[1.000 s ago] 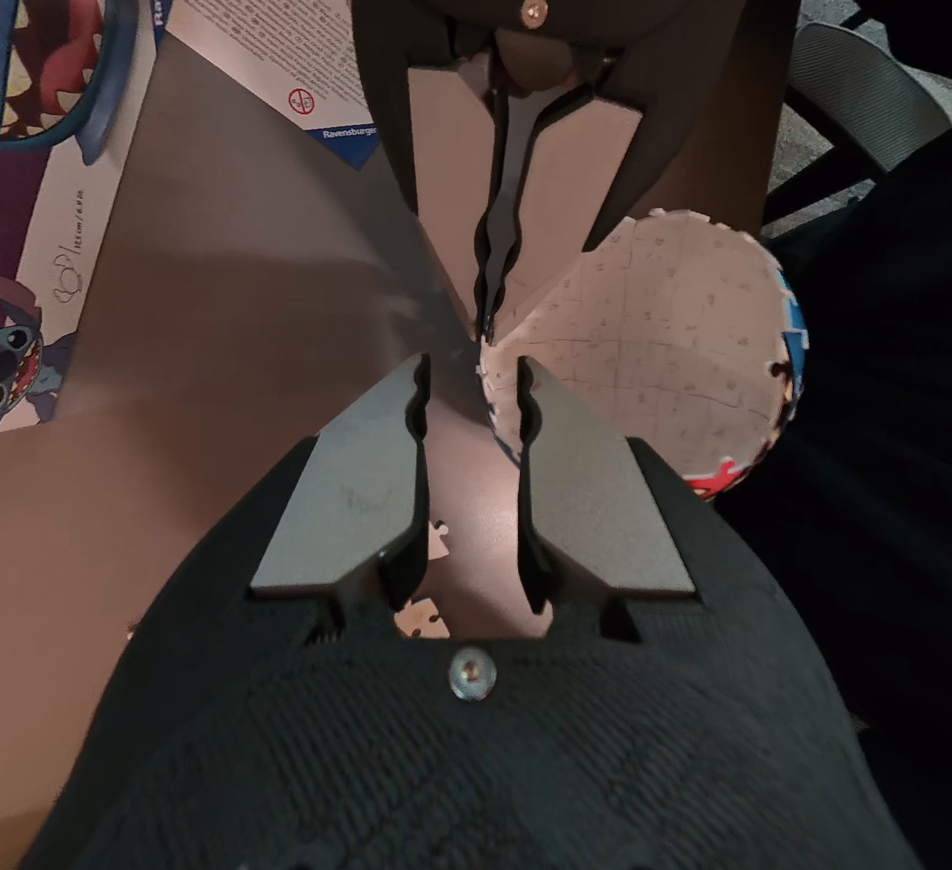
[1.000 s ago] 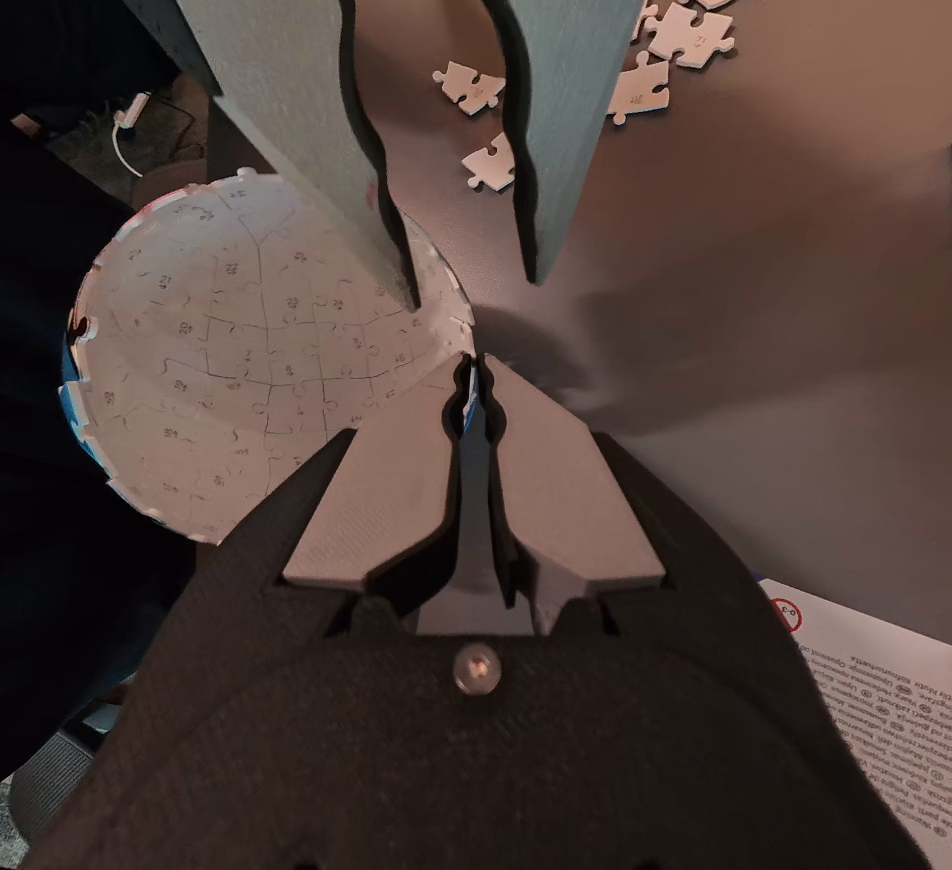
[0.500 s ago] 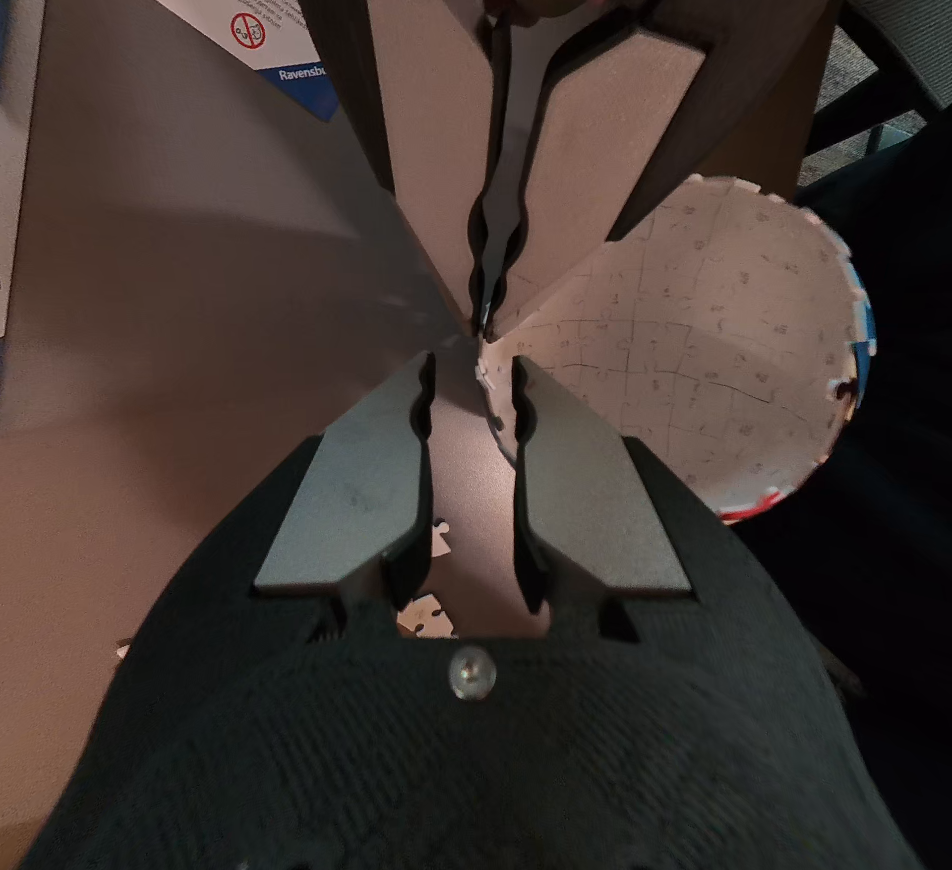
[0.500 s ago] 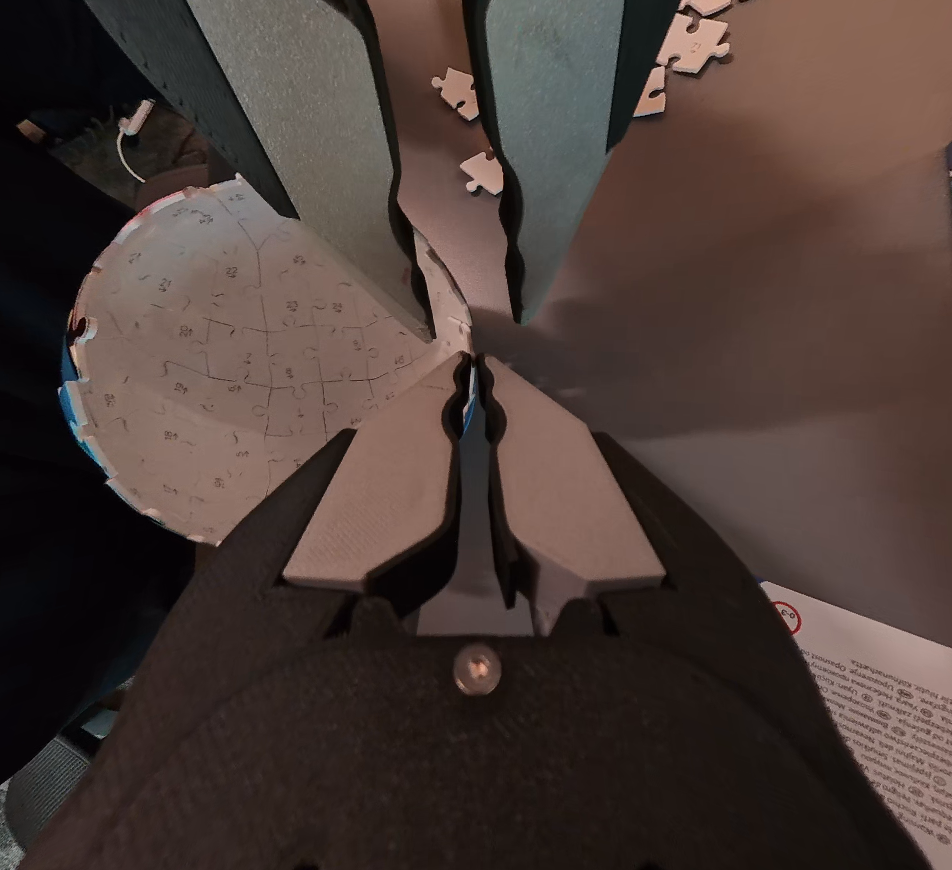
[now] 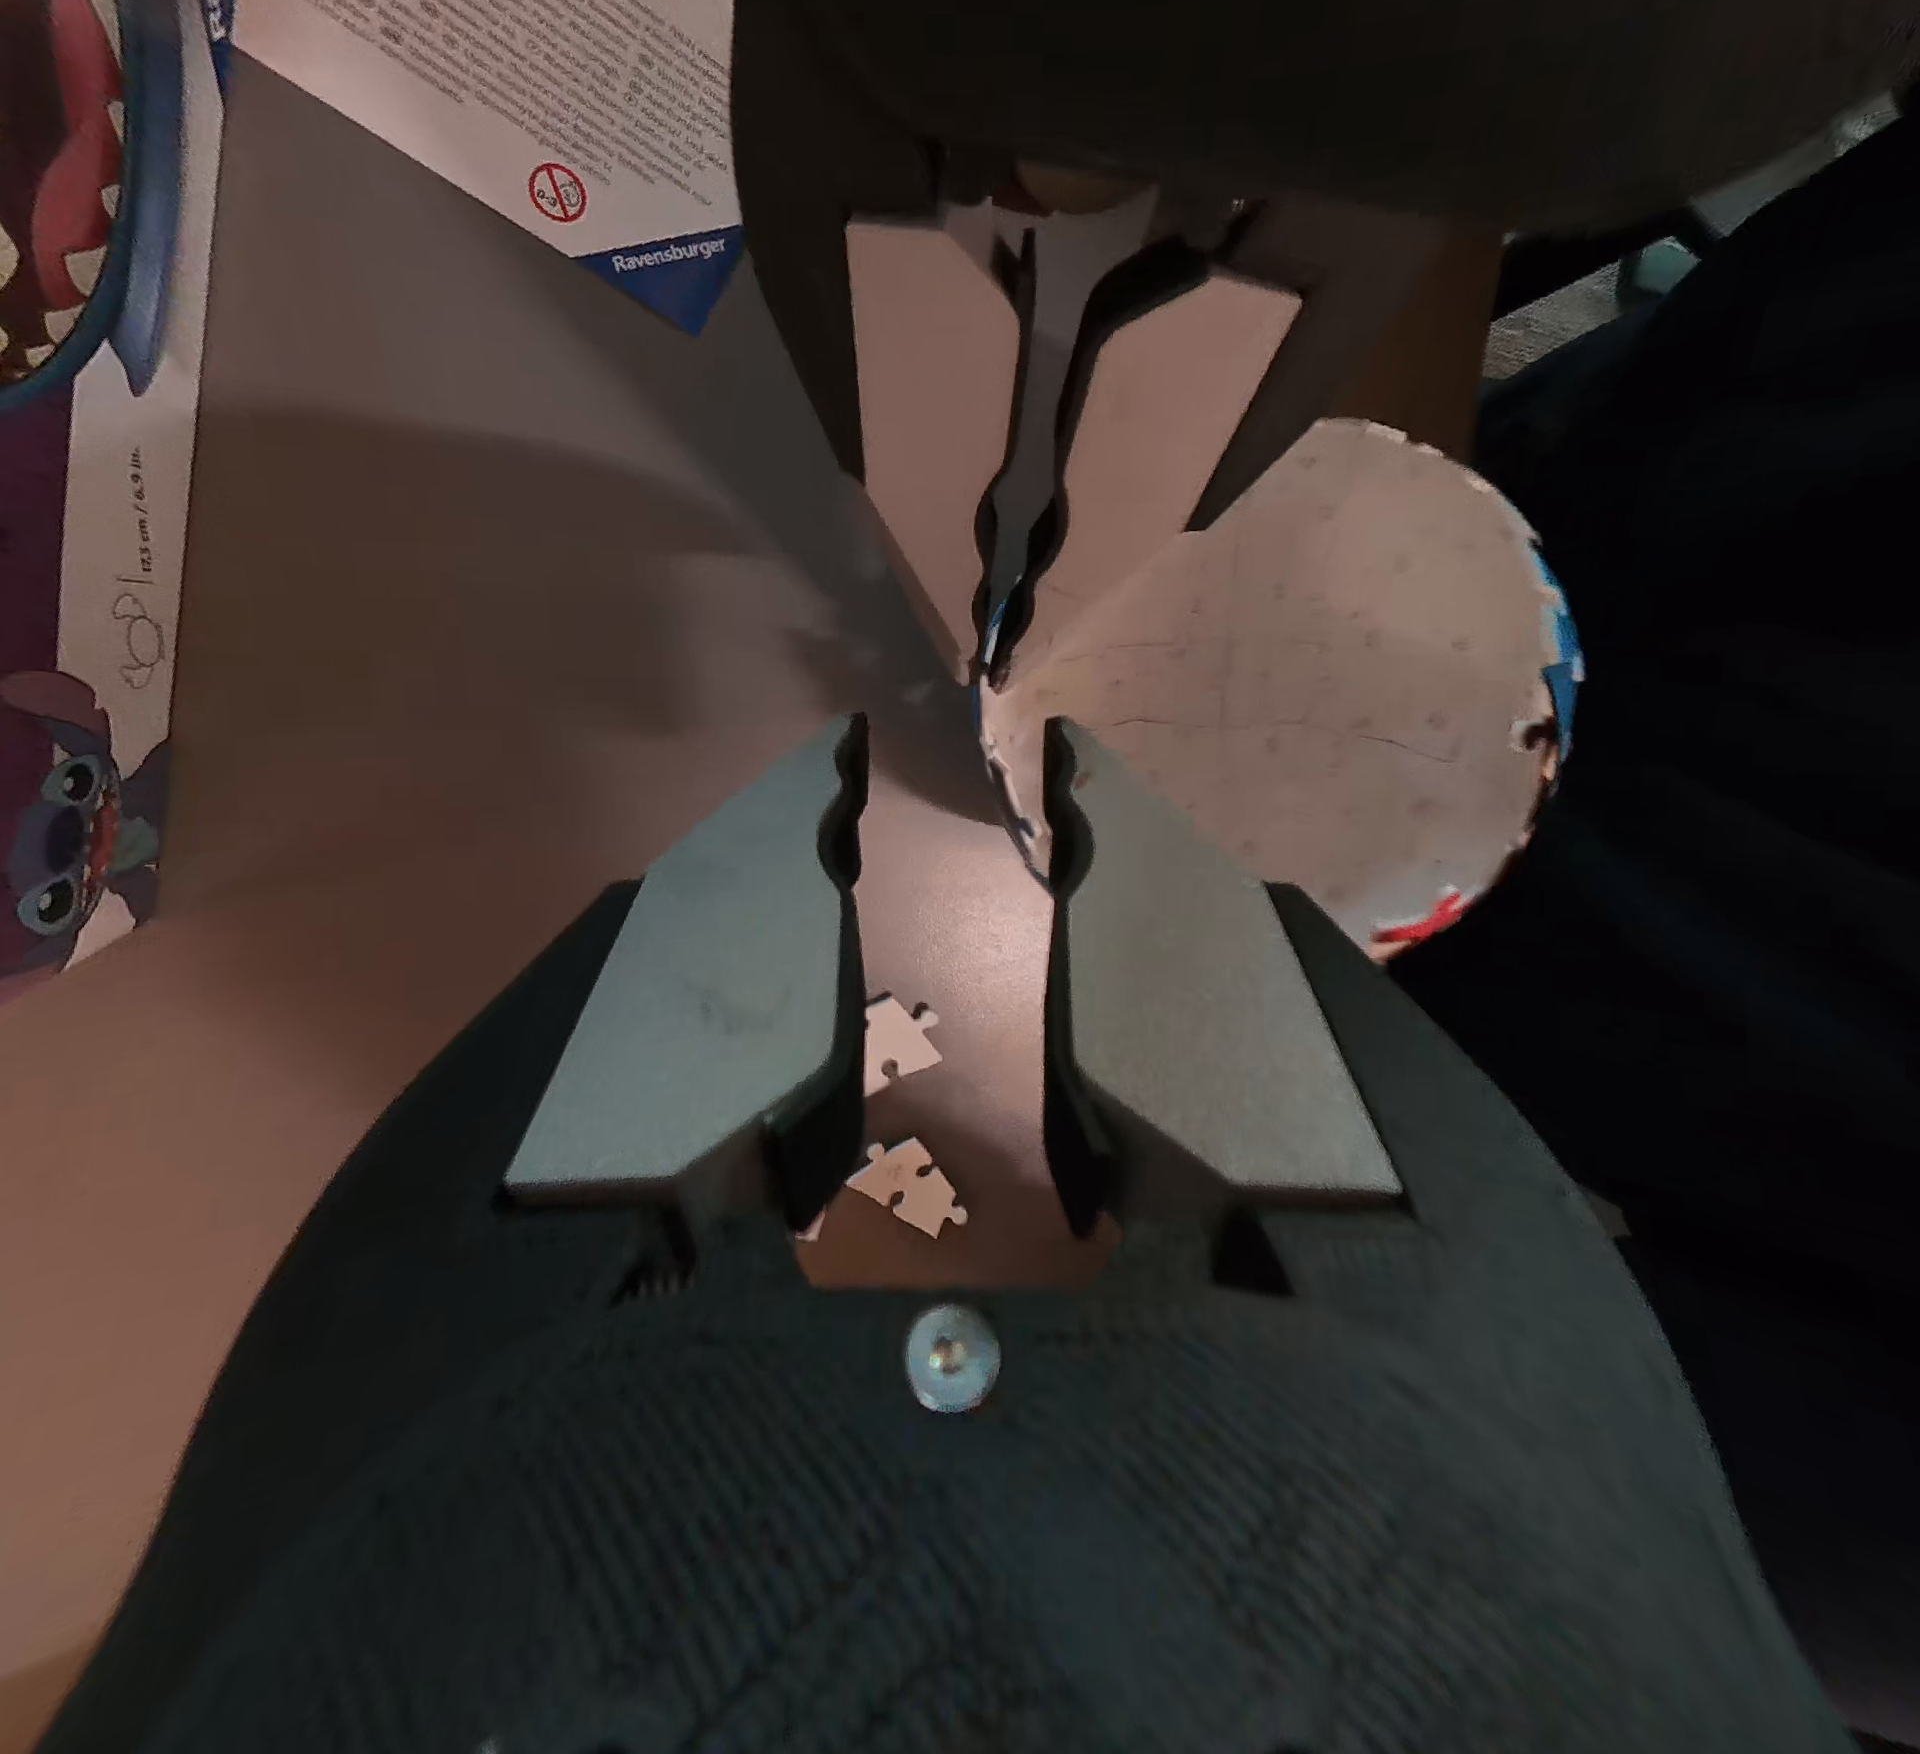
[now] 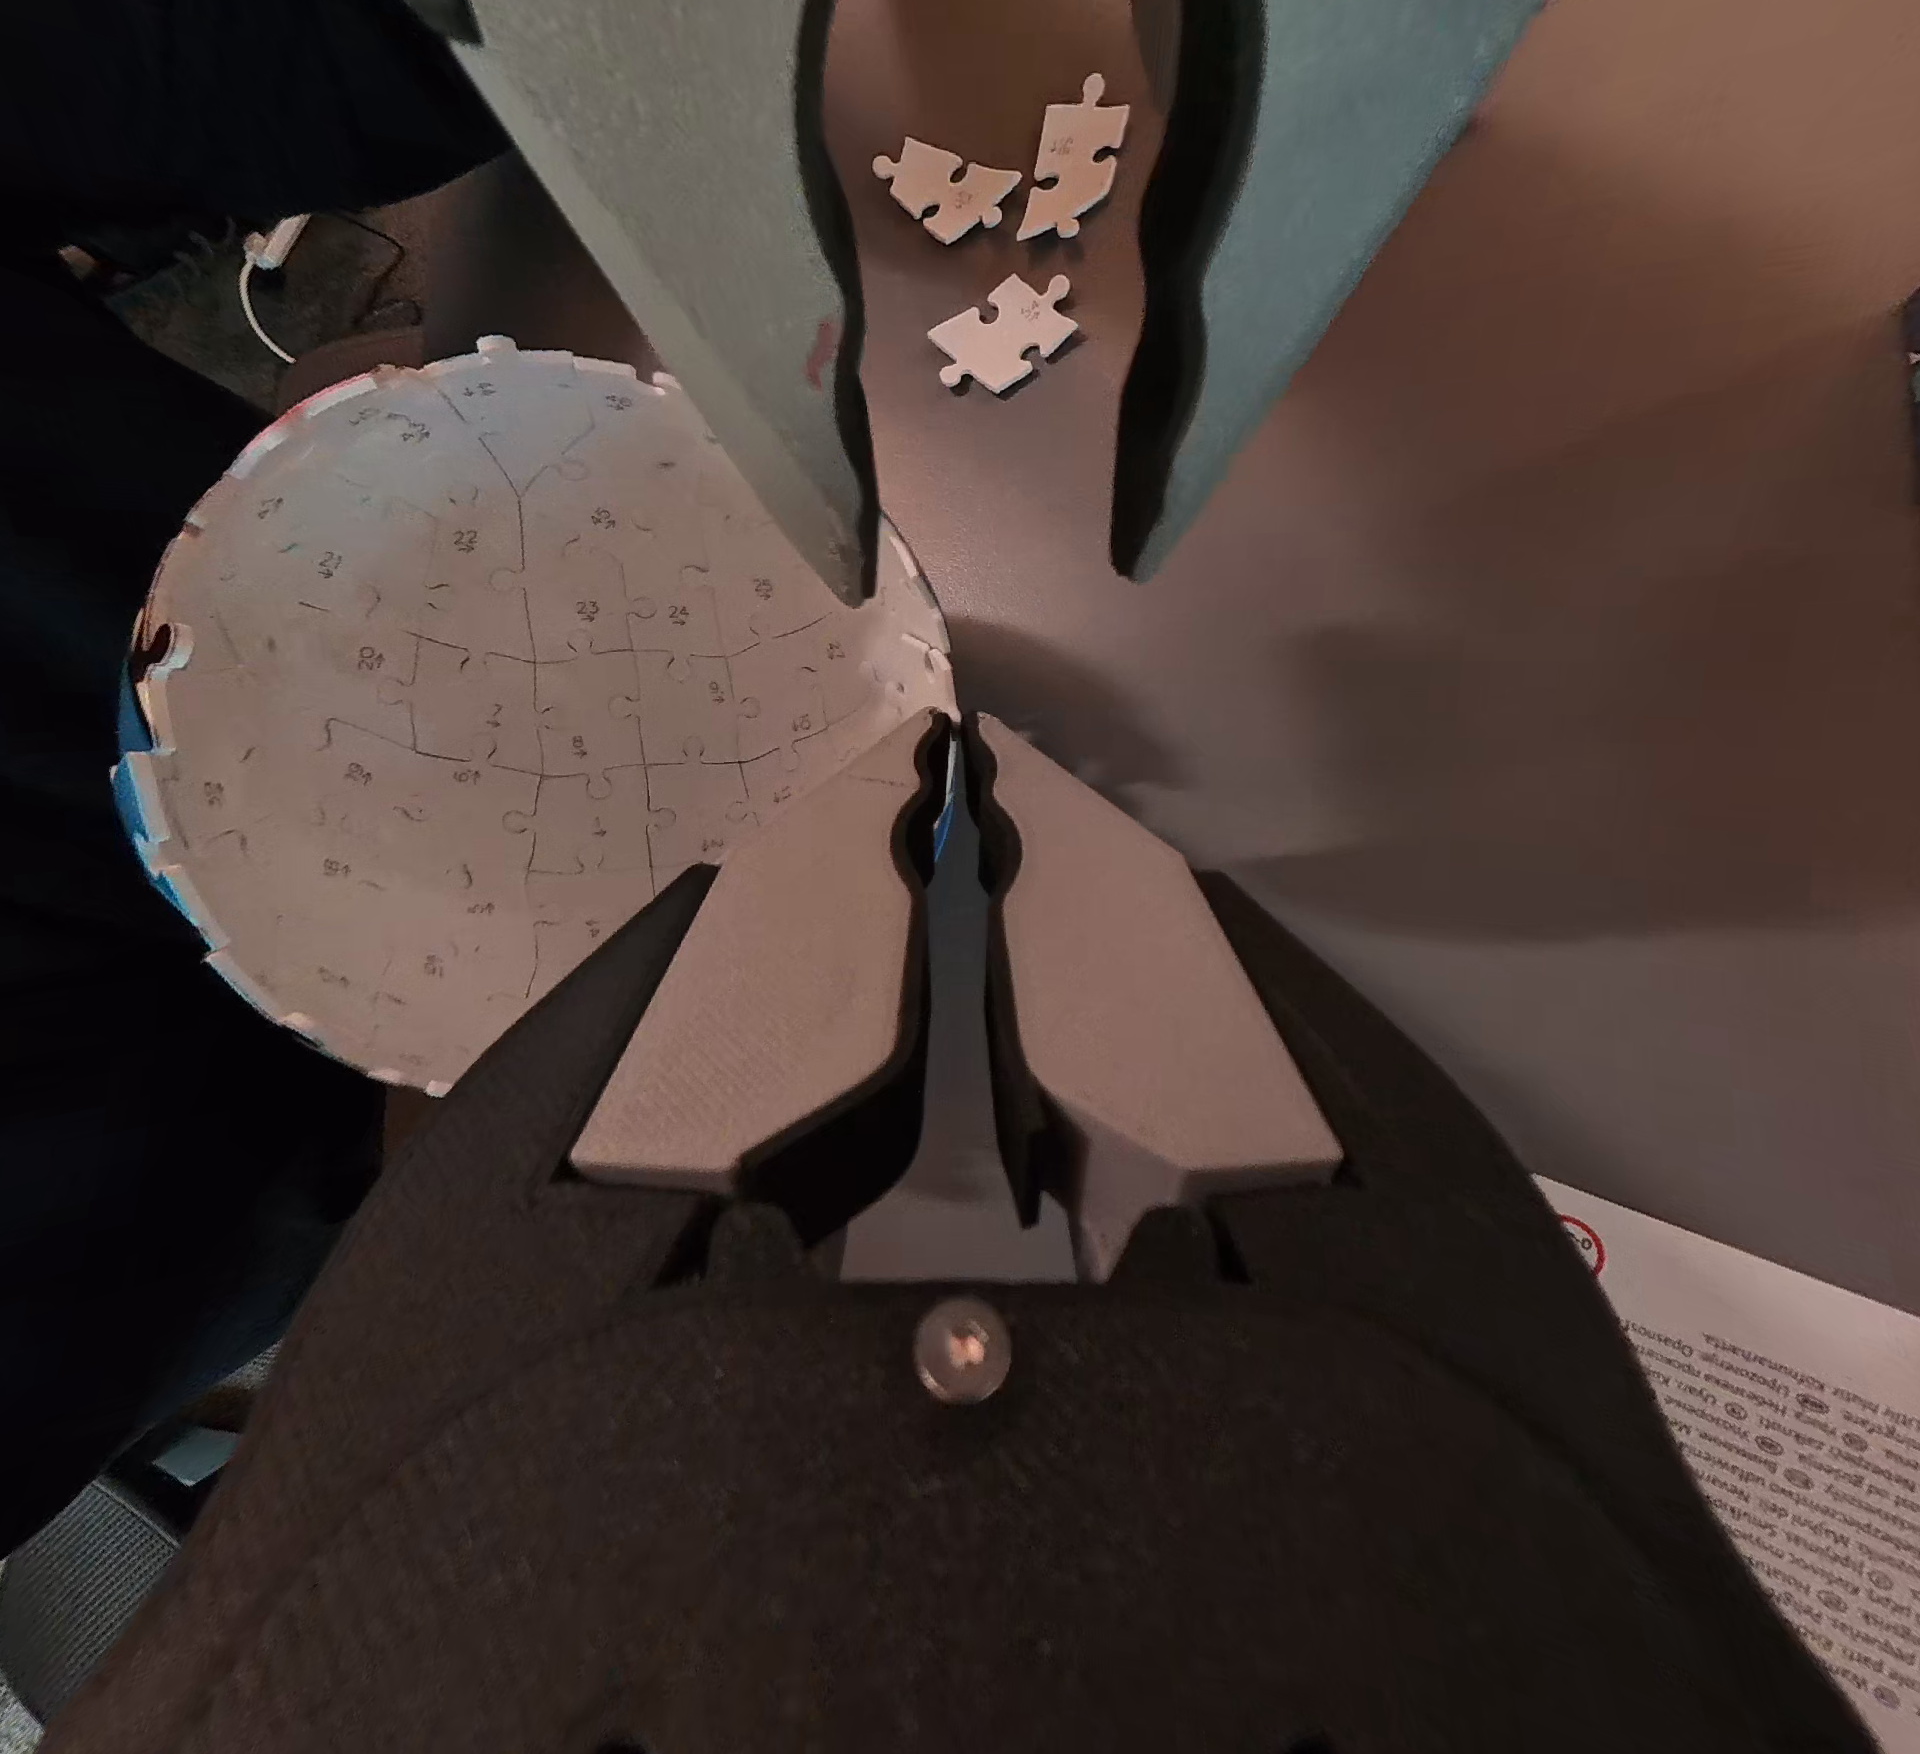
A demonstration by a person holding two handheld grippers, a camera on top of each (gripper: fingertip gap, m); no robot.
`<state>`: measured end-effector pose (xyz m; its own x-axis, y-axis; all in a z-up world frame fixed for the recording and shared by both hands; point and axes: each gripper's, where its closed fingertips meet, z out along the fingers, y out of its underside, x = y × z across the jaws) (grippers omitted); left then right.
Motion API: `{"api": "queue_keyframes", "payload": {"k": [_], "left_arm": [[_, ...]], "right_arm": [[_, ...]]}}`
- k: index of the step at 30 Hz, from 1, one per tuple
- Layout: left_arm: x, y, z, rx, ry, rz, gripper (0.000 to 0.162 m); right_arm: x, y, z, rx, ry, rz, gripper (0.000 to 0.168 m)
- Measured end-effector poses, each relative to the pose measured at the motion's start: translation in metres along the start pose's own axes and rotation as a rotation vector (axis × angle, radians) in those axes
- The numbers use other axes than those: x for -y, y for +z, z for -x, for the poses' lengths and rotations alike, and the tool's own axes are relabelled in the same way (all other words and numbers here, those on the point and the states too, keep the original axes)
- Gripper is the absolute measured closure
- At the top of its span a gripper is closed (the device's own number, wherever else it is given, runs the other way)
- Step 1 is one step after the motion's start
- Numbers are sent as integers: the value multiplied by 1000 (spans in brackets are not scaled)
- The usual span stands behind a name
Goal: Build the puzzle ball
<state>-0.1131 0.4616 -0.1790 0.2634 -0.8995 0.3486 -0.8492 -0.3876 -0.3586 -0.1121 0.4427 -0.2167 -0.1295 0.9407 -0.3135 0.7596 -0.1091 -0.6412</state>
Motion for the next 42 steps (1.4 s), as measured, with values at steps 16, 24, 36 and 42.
{"api": "queue_keyframes", "payload": {"k": [16,24,36,42], "left_arm": [[-10,22,-1,-78,-67,58,125],[-14,21,-2,-75,-92,29,125],[-10,34,-8,-45,-46,56,139],[-7,34,-12,-60,-21,46,157]], "right_arm": [[1,0,0,-7,32,-37,168],[1,-1,-2,-7,43,-68,168],[3,-6,0,-13,19,-96,168],[7,-13,3,12,21,-118,168]]}}
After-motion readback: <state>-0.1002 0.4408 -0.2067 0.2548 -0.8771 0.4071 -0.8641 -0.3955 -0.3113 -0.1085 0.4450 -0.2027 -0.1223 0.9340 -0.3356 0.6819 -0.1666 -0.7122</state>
